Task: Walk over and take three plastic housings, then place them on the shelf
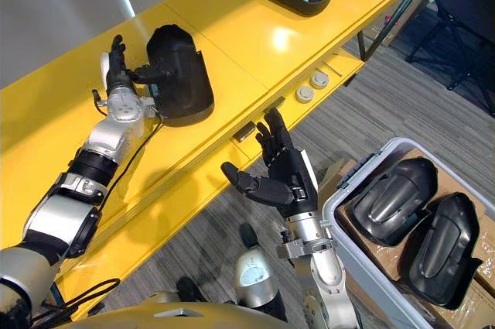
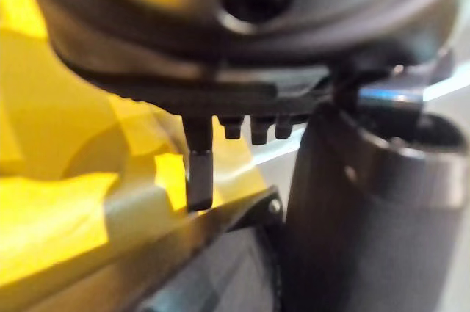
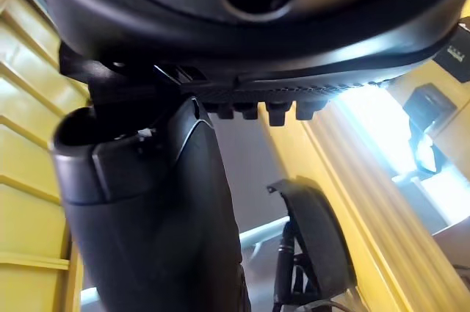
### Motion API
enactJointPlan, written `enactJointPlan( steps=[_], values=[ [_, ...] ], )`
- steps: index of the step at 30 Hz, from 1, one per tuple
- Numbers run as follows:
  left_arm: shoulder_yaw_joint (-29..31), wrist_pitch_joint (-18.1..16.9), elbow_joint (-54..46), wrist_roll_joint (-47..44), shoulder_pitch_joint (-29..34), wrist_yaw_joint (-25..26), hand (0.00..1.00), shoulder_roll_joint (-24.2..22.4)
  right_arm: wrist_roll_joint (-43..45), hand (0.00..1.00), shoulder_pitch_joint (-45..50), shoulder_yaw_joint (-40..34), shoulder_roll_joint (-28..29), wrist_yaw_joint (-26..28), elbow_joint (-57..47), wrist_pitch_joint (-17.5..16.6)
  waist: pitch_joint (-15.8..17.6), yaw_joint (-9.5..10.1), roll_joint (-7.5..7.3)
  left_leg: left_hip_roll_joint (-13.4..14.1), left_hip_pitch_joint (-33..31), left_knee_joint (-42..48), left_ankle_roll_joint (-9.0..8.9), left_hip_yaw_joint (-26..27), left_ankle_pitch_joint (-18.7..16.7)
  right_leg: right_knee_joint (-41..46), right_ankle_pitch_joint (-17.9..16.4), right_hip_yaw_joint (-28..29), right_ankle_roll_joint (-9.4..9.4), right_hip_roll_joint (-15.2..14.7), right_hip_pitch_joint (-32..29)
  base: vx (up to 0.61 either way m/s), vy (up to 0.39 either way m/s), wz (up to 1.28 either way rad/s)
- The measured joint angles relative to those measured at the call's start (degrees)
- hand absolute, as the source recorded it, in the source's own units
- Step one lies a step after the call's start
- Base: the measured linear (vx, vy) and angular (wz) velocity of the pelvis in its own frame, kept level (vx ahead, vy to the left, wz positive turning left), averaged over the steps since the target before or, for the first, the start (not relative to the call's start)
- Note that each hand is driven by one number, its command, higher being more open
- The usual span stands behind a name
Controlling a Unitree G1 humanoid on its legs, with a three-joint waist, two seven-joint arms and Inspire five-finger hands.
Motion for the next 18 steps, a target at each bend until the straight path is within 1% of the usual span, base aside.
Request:
enactJointPlan(
  steps=[1,2,4,5,7,8,10,11,13,14,15,16,18],
  values=[
    [0.76,-3.14,-1.23,-2.51,0.18,0.42,1.00,-0.28,-1.13,1.00,0.00,0.08,0.00,-0.33,-0.19,-0.44,-0.05,0.17,0.10,-0.21,0.15,-0.36,0.02,-0.41,0.39,0.00,0.00,-0.46,0.00,0.03,0.22,-0.05,-0.035,0.14],
    [1.11,-4.47,-2.89,-3.78,0.42,0.50,1.00,-0.41,-1.89,1.00,-0.07,0.09,0.01,-0.49,-0.31,-0.63,-0.07,0.28,0.14,-0.25,0.17,-0.51,0.02,-0.60,0.54,0.00,-0.01,-0.69,0.00,0.02,0.34,-0.05,-0.035,0.17],
    [1.13,-9.22,-13.23,-6.09,2.90,0.89,1.00,-0.88,-2.67,1.00,-0.44,0.65,-0.08,-1.32,-1.27,-1.51,-0.31,1.18,0.58,-0.44,0.58,-1.43,-0.04,-1.23,1.19,0.00,-0.01,-1.75,-0.01,-0.01,0.92,-0.05,-0.030,0.17],
    [1.04,-10.19,-15.38,-6.18,3.15,0.92,1.00,-1.25,-3.45,1.00,-0.52,0.63,-0.10,-1.84,-1.81,-1.53,-0.44,1.59,0.79,-0.49,0.57,-1.73,-0.02,-1.38,1.34,0.00,-0.01,-1.99,-0.01,-0.04,0.97,-0.06,-0.033,0.18],
    [0.92,-13.29,-22.18,-7.60,4.38,0.42,1.00,-2.52,-4.50,1.00,-2.93,0.93,-0.73,-3.25,-3.01,-1.54,-0.97,2.67,1.63,-1.05,1.55,-3.25,0.00,-2.02,2.17,-0.01,-0.03,-2.93,-0.01,-0.31,1.79,-0.06,-0.023,0.14],
    [0.79,-13.76,-23.19,-8.16,4.63,0.15,1.00,-2.99,-4.45,1.00,-3.73,0.92,-0.76,-3.83,-3.05,-1.54,-1.31,3.00,1.90,-1.06,1.66,-3.41,-0.01,-2.18,2.25,-0.01,-0.04,-3.33,-0.01,-0.33,2.01,-0.06,-0.019,0.18],
    [0.34,-14.65,-27.46,-8.40,6.33,-1.14,1.00,-4.53,-4.30,1.00,-7.24,0.90,-0.67,-5.74,-3.06,-1.54,-3.27,3.82,2.78,-1.79,1.70,-4.99,0.07,-3.33,3.18,-0.26,-0.14,-4.92,-0.06,-0.84,2.28,-0.07,-0.025,0.28],
    [0.29,-14.87,-28.78,-8.46,6.81,-1.61,1.00,-4.88,-4.30,1.00,-8.21,0.91,-0.66,-5.87,-3.07,-1.57,-3.44,3.99,2.90,-1.99,1.85,-5.42,0.14,-3.62,3.53,-0.36,-0.14,-5.30,-0.06,-0.97,2.53,-0.06,-0.022,0.22],
    [-0.64,-14.91,-32.37,-8.68,7.96,-3.59,1.00,-5.24,-4.30,1.00,-10.73,1.24,-0.60,-6.45,-3.06,-1.51,-3.95,5.43,2.86,-2.19,2.56,-6.40,0.12,-4.13,4.31,-0.43,-0.15,-5.98,-0.05,-1.03,3.16,-0.08,-0.025,0.14],
    [-0.84,-14.93,-35.06,-9.60,9.42,-5.57,1.00,-5.20,-4.30,1.00,-11.99,1.78,-0.61,-6.37,-3.06,-1.20,-5.20,6.34,2.77,-2.28,2.66,-7.28,-0.06,-4.38,4.91,-0.74,-0.15,-6.45,-0.05,-1.01,3.18,-0.08,-0.032,0.14],
    [-0.87,-14.91,-35.95,-10.43,9.89,-6.29,1.00,-5.20,-4.27,1.00,-12.39,1.98,-0.59,-6.22,-3.06,-1.05,-5.65,6.54,2.79,-2.28,2.67,-7.54,-0.03,-4.64,5.18,-0.75,-0.15,-6.75,-0.05,-1.00,3.24,-0.05,-0.040,0.15],
    [-0.83,-14.90,-37.35,-11.32,10.84,-7.46,1.00,-5.08,-3.98,1.00,-13.08,2.18,-0.59,-5.76,-3.06,-0.55,-6.19,6.78,2.74,-2.37,2.94,-8.17,-0.05,-4.99,5.62,-0.77,-0.15,-7.11,-0.05,-0.99,3.43,-0.03,-0.032,0.14],
    [-0.82,-14.75,-41.67,-12.52,14.69,-10.23,1.00,-4.83,-1.67,1.00,-14.99,2.28,-0.64,-3.96,-2.96,2.30,-7.44,7.63,2.68,-2.56,3.52,-9.63,-0.15,-5.47,6.47,-0.86,-0.17,-7.78,-0.07,-1.13,3.82,-0.04,-0.019,0.13]
  ],
)
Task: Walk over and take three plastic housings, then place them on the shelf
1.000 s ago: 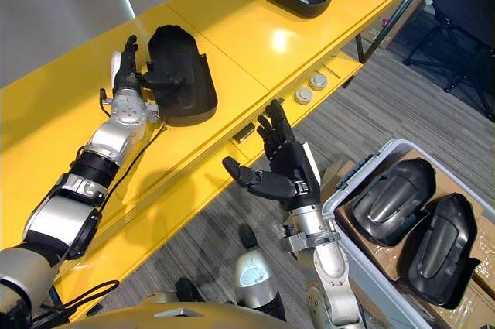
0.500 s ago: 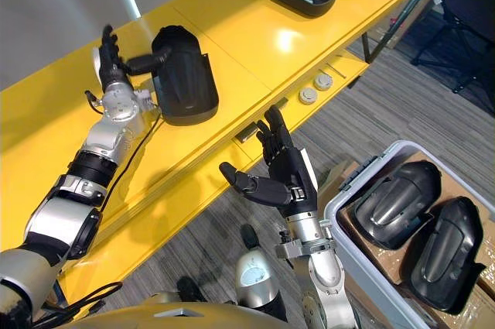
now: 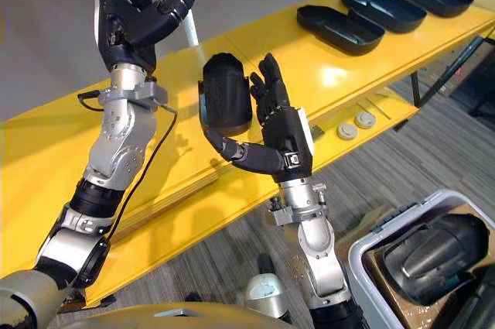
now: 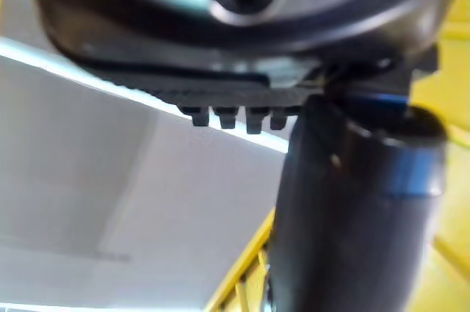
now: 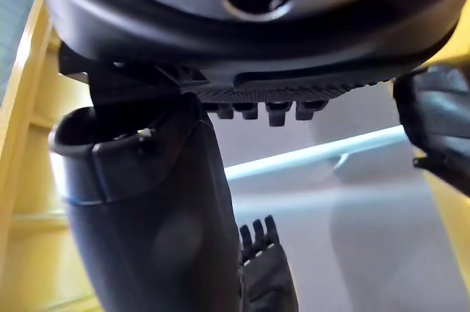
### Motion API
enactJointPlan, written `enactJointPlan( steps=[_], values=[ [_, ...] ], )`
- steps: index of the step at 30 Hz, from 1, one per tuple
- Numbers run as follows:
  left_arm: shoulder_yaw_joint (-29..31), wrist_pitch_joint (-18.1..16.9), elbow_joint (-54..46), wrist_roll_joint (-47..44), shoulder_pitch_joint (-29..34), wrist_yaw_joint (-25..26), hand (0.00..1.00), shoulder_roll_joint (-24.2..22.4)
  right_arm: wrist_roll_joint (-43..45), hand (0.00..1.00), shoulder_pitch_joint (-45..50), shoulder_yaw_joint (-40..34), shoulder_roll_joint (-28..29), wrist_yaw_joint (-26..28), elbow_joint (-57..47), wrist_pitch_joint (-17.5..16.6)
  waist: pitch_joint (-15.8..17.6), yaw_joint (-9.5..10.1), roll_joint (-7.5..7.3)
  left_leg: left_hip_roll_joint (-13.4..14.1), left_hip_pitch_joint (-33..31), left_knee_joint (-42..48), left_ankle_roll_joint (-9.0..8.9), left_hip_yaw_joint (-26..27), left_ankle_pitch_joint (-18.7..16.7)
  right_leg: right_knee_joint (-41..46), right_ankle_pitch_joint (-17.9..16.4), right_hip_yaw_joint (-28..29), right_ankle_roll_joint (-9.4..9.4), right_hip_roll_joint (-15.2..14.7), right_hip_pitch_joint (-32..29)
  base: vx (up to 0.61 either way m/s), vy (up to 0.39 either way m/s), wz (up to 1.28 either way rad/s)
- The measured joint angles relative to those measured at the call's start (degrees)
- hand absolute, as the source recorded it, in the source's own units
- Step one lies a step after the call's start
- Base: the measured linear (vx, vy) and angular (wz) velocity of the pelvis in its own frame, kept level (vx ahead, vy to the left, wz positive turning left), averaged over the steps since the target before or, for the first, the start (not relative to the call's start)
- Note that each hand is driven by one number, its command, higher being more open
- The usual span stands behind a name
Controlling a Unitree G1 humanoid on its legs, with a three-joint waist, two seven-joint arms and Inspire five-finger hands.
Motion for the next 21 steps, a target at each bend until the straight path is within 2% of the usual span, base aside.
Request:
enactJointPlan(
  steps=[1,2,3,5,6,8,10,12,13,14,15,16,21],
  values=[
    [0.10,0.15,-1.79,-0.01,1.64,-0.73,1.00,0.04,0.27,1.00,-0.56,-0.01,0.00,0.53,0.16,0.93,-0.35,0.13,0.00,-0.08,0.01,-0.40,0.00,-0.26,0.31,-0.01,0.00,-0.37,0.00,-0.04,0.01,-0.04,-0.013,0.24],
    [0.33,0.76,-6.65,0.02,6.56,-2.63,1.00,0.07,0.55,1.00,-2.14,0.24,-0.04,1.62,0.99,3.13,-0.86,0.67,-0.10,-0.28,0.14,-1.33,0.06,-1.22,1.07,-0.01,0.00,-1.36,0.00,-0.27,0.24,-0.03,-0.011,0.25],
    [0.33,1.13,-8.51,0.09,8.76,-3.42,1.00,0.08,0.52,1.00,-2.70,0.52,-0.10,1.72,1.54,3.84,-0.91,1.02,-0.17,-0.34,0.33,-1.65,0.02,-1.66,1.32,-0.01,0.00,-1.90,0.00,-0.34,0.49,-0.04,-0.010,0.32],
    [0.35,2.37,-14.14,0.42,19.28,-7.00,1.00,0.03,0.44,1.00,-4.77,1.69,-0.08,0.99,5.49,6.41,-1.44,3.05,-0.58,-0.42,0.83,-2.85,-0.04,-3.24,2.33,-0.08,-0.15,-4.32,-0.19,-0.33,1.54,-0.07,-0.023,0.36],
    [0.35,2.42,-14.99,0.43,21.83,-7.84,1.00,-0.02,0.13,1.00,-5.07,1.78,-0.08,0.61,6.27,6.94,-1.50,3.62,-0.71,-0.47,0.76,-3.13,-0.06,-3.87,2.60,-0.09,-0.25,-4.95,-0.26,-0.33,1.73,-0.07,-0.035,0.49],
    [0.40,2.43,-15.83,1.08,30.51,-10.24,1.00,-0.11,-0.36,1.00,-5.69,3.13,0.04,-1.01,8.35,7.93,-1.58,6.08,-1.03,-0.98,0.25,-4.99,-0.21,-6.32,4.07,-0.10,-0.60,-7.49,-0.46,-0.43,1.80,-0.06,-0.036,0.56],
    [1.09,2.39,-15.78,2.95,35.87,-11.38,1.00,-0.15,-0.53,1.00,-7.65,4.10,0.30,-2.93,10.08,8.02,-1.39,7.32,-1.31,-1.30,-1.42,-5.24,-0.12,-8.15,5.06,0.00,-0.75,-9.46,-0.41,-0.89,1.06,-0.08,-0.010,0.52],
    [1.87,1.92,-15.34,3.73,38.43,-12.61,1.00,-0.20,-0.60,1.00,-11.60,4.04,0.93,-5.16,12.30,8.18,-0.56,8.88,-1.92,-1.34,-3.87,-3.60,-0.25,-9.41,5.40,0.59,-0.54,-10.56,-0.61,-1.06,-0.17,-0.10,-0.006,0.41],
    [2.22,0.63,-14.70,5.01,38.57,-12.94,1.00,-0.21,-0.70,1.00,-15.17,3.84,1.36,-6.59,13.83,8.38,0.91,9.64,-2.43,-1.21,-5.17,-2.02,-0.12,-10.14,5.28,1.43,-0.52,-11.06,-0.68,-1.17,-0.74,-0.10,-0.008,0.30],
    [2.37,-0.02,-14.50,4.96,38.56,-13.11,1.00,-0.25,-0.78,1.00,-16.48,3.84,1.51,-7.04,14.28,8.48,1.42,9.73,-2.65,-1.20,-5.62,-1.53,-0.09,-10.41,5.23,1.61,-0.51,-11.27,-0.69,-1.22,-0.90,-0.12,-0.002,0.25],
    [2.62,-2.11,-14.45,4.95,38.52,-13.27,1.00,-0.50,-2.19,1.00,-20.03,3.79,2.29,-8.30,14.78,8.92,3.13,9.85,-2.95,-1.21,-7.00,-0.09,0.06,-11.05,5.06,2.43,-0.54,-11.72,-0.72,-1.43,-1.69,-0.13,0.011,0.17],
    [2.58,-3.75,-14.45,4.97,38.47,-13.29,1.00,-1.06,-2.80,1.00,-21.99,3.96,2.76,-8.90,14.77,8.92,4.02,10.05,-3.02,-1.31,-8.01,0.77,0.24,-11.12,4.92,3.04,-0.58,-11.71,-0.74,-1.67,-2.52,-0.12,0.020,0.14],
    [2.41,-7.69,-14.47,4.99,37.86,-13.31,1.00,-2.44,-6.82,1.00,-22.93,5.28,3.38,-12.28,14.76,10.37,5.96,10.75,-2.48,-1.53,-8.47,1.60,0.79,-10.80,4.34,3.47,-1.06,-11.40,-0.98,-2.08,-2.92,-0.04,0.028,-0.03]
  ],
)
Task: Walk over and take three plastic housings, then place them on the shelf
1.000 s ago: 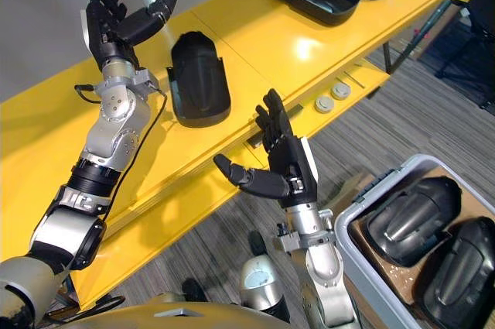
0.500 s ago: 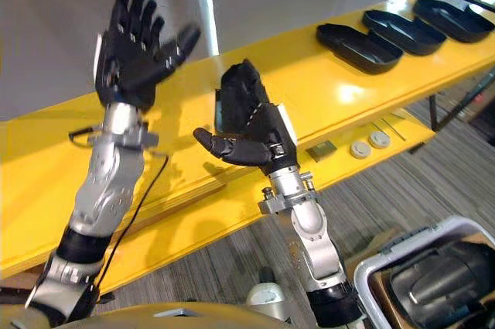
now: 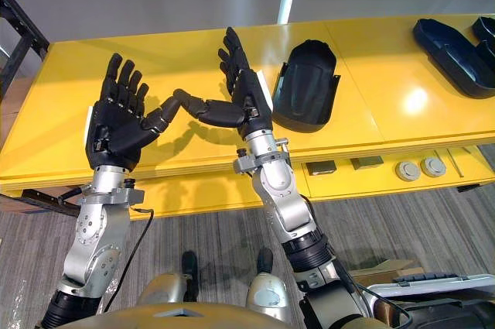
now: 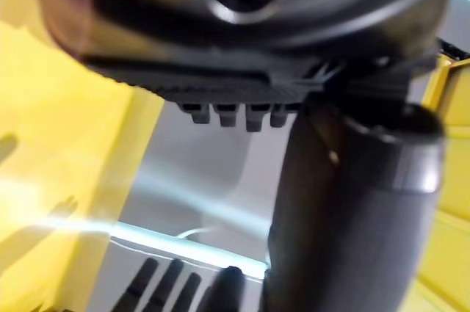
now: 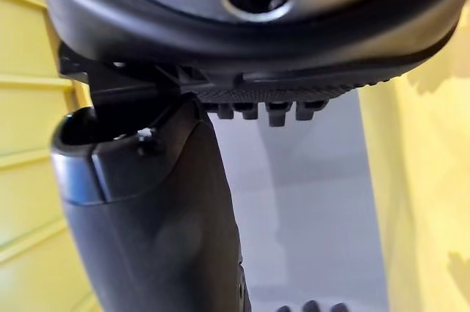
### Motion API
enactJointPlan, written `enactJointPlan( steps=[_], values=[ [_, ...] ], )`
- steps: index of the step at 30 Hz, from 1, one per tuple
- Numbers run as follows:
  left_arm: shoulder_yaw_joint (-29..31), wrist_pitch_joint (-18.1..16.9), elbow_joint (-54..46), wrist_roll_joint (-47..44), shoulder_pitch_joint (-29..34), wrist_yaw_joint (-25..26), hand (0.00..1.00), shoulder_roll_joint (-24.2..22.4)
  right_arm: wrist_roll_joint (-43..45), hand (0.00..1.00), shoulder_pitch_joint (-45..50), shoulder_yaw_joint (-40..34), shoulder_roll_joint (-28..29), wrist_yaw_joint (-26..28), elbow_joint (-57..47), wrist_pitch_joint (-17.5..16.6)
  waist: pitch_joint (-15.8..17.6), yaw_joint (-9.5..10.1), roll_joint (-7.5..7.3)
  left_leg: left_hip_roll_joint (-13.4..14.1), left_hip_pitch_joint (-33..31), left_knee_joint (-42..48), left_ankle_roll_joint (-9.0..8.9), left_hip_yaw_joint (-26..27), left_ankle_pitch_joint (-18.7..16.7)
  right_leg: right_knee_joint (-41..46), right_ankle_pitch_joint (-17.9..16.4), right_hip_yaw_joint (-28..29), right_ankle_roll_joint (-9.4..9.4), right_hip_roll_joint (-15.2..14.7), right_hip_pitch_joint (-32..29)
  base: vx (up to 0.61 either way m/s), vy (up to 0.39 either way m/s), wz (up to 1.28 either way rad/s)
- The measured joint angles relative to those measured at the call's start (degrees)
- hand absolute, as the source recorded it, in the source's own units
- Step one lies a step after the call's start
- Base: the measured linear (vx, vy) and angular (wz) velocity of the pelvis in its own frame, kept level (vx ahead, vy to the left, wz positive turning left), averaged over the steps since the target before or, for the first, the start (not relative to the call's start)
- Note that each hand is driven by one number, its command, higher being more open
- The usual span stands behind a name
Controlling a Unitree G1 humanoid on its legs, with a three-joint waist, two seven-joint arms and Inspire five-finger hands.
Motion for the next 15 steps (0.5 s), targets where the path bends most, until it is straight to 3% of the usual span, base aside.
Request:
enactJointPlan(
  steps=[7,15],
  values=[
    [-2.97,-6.54,-0.21,-0.18,-1.10,-0.12,1.00,-2.17,-2.70,1.00,1.19,-0.87,0.68,-8.51,0.01,3.74,1.93,-0.52,0.43,0.36,-0.83,0.11,0.00,0.72,-0.03,-0.01,0.42,0.60,0.01,0.17,-1.27,0.02,0.003,-0.03],
    [-6.21,-7.54,-0.20,-0.42,-4.80,-0.13,1.00,-3.74,-4.85,1.00,1.27,-1.19,1.44,-12.74,-0.06,4.65,5.79,-1.57,0.77,0.49,-0.89,1.11,0.07,3.11,-1.63,0.10,0.54,3.13,0.18,0.24,-2.38,0.02,0.019,-0.14]
  ],
)
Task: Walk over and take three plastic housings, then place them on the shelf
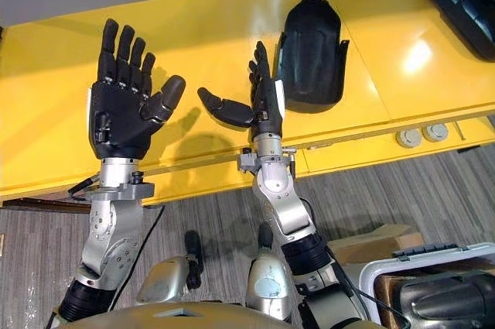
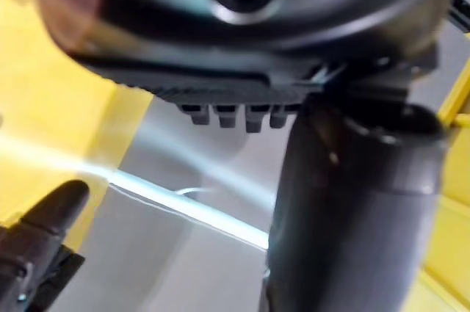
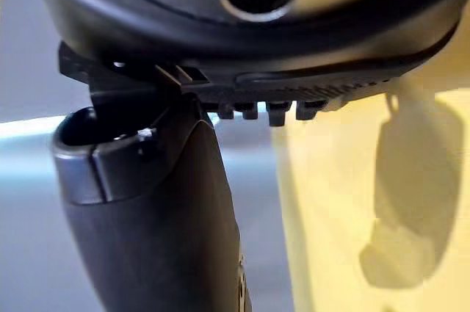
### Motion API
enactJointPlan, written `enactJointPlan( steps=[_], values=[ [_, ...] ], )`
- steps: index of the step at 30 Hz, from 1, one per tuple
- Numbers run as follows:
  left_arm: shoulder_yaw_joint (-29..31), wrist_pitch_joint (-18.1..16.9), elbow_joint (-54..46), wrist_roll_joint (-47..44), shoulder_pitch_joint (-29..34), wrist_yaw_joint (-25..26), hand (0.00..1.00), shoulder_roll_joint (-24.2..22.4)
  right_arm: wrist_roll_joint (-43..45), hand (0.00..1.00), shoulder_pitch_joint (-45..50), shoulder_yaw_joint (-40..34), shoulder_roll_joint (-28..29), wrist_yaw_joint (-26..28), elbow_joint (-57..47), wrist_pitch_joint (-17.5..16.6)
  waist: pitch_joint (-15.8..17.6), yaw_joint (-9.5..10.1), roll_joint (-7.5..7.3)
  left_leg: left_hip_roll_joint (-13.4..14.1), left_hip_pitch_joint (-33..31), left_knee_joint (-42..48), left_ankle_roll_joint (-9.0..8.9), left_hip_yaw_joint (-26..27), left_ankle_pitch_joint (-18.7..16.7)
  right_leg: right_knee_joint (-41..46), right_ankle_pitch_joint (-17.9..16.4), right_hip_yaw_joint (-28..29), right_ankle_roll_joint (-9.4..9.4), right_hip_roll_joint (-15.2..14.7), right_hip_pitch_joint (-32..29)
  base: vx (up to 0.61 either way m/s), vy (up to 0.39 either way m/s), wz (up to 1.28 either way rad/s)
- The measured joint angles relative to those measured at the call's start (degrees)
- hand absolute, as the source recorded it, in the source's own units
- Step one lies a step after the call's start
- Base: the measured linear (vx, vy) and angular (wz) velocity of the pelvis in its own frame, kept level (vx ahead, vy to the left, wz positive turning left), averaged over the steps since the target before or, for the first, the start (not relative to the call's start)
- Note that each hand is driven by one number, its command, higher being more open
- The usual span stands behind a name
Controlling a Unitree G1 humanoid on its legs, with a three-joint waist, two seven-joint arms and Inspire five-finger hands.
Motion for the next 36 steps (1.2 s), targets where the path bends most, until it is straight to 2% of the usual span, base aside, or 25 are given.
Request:
enactJointPlan(
  steps=[15,20,23,27,31,33,35,36],
  values=[
    [-4.34,-0.09,0.00,-0.13,-2.06,-0.47,1.00,-0.72,-2.30,1.00,0.71,-0.28,2.13,-0.96,-1.30,0.02,1.02,-1.36,-0.12,0.81,-0.02,4.21,0.29,3.66,-4.00,0.00,0.04,3.73,0.09,0.08,-0.45,-0.01,0.015,-0.13],
    [-5.23,0.11,0.01,-3.04,-3.39,-3.87,1.00,-0.73,-2.39,1.00,1.06,-0.32,2.11,-0.32,-1.59,0.02,1.02,-1.42,-0.13,1.14,-0.01,4.88,0.21,4.39,-4.76,-0.02,0.04,4.39,0.10,0.12,-0.45,-0.02,0.003,-0.07],
    [-6.69,0.27,0.01,-2.99,-3.41,-5.06,1.00,-0.70,-2.29,1.00,2.81,-0.75,1.98,1.22,-4.45,0.01,1.02,-1.50,-0.14,1.25,0.00,5.06,0.19,4.64,-5.10,-0.10,0.05,4.55,0.12,0.19,-0.46,-0.02,-0.002,-0.04],
    [-7.61,1.47,0.16,-2.97,-3.44,-5.17,1.00,-0.53,-1.42,1.00,3.99,-2.14,-0.49,7.77,-9.51,-0.22,1.03,-2.11,-0.19,1.78,-0.02,5.99,0.07,5.04,-5.66,-0.19,0.08,4.96,0.16,0.63,-0.38,-0.01,-0.009,-0.06],
    [-8.31,1.33,0.25,-3.87,-4.33,-7.50,1.00,0.25,1.90,1.00,7.44,-6.93,-5.24,13.70,-16.82,-2.89,1.05,-2.55,-0.31,1.94,-0.05,6.01,-0.05,5.27,-5.78,-0.41,0.17,5.23,0.31,0.80,-0.43,-0.01,-0.003,-0.02],
    [-8.37,1.40,1.54,-4.54,-4.75,-8.99,1.00,1.03,2.91,1.00,7.47,-10.54,-6.41,13.89,-20.22,-5.00,1.05,-3.12,-0.31,1.99,-0.04,6.08,-0.03,5.70,-5.93,-0.44,0.25,5.67,0.44,0.81,-0.59,-0.04,-0.004,-0.11],
    [-9.50,1.66,3.34,-4.92,-5.40,-11.08,1.00,2.30,2.93,1.00,7.43,-19.31,-8.14,13.05,-24.06,-9.35,1.06,-3.74,-0.37,2.49,-0.76,7.46,-0.02,6.04,-6.85,-0.45,0.32,6.09,0.58,0.93,-0.82,-0.05,0.011,-0.09],
    [-9.85,1.91,3.34,-5.13,-5.40,-11.61,1.00,2.66,2.82,1.00,7.38,-21.42,-8.85,12.60,-24.63,-10.18,1.06,-4.00,-0.39,2.60,-0.83,7.85,0.04,6.07,-7.03,-0.45,0.33,6.11,0.60,0.97,-0.83,-0.04,0.008,-0.05]
  ],
)
